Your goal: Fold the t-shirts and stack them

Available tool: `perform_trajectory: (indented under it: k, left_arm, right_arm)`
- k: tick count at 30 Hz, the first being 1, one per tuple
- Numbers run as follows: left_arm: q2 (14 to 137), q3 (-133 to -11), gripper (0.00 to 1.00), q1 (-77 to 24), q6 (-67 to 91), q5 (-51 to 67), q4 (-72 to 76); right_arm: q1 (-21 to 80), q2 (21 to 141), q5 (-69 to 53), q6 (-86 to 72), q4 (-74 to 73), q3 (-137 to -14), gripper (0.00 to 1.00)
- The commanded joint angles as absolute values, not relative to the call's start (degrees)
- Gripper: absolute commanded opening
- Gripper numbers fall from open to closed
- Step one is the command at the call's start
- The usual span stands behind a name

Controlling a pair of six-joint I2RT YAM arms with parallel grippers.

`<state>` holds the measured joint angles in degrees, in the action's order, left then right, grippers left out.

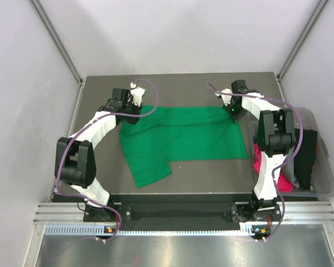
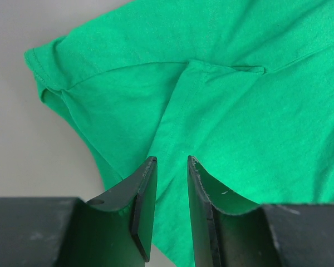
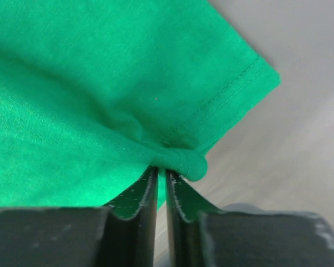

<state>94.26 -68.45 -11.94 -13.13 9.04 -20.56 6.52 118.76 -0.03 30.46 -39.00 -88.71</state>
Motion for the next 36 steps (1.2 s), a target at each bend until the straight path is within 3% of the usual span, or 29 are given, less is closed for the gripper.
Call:
perform_trajectory:
  k: [1, 4, 12, 32, 35, 36]
  left_arm:
    - [94.2, -67.9, 0.33, -12.0, -12.4, 9.9, -17.8]
    - [94.0, -67.9, 0.33, -12.0, -12.5, 9.8, -17.9]
    - [93.3, -67.5, 0.33, -12.0, -12.4, 9.9, -17.8]
    - [92.6, -67.6, 0.33, -12.0, -12.6, 9.1, -17.6]
    - [92.5, -67.6, 0.33, -12.0, -12.7, 8.8, -17.4]
    - [92.5, -67.6, 0.33, -12.0, -12.7, 8.7, -17.6]
  right_arm:
    - [7.5, 117.8, 2.1, 30.8, -36.0, -87.5, 0.08]
    - [8.1, 114.5, 1.9, 30.7, -35.4, -85.8, 0.02]
    - [9.1, 104.4, 1.1, 31.4, -37.9, -82.4, 0.00]
    - [9.5, 100.0, -1.2, 32.3, -45.4, -81.8, 0.00]
    - [9.5, 99.2, -1.3, 32.3, -46.2, -81.5, 0.02]
    - [9.5, 98.5, -1.2, 32.3, -46.7, -81.6, 0.09]
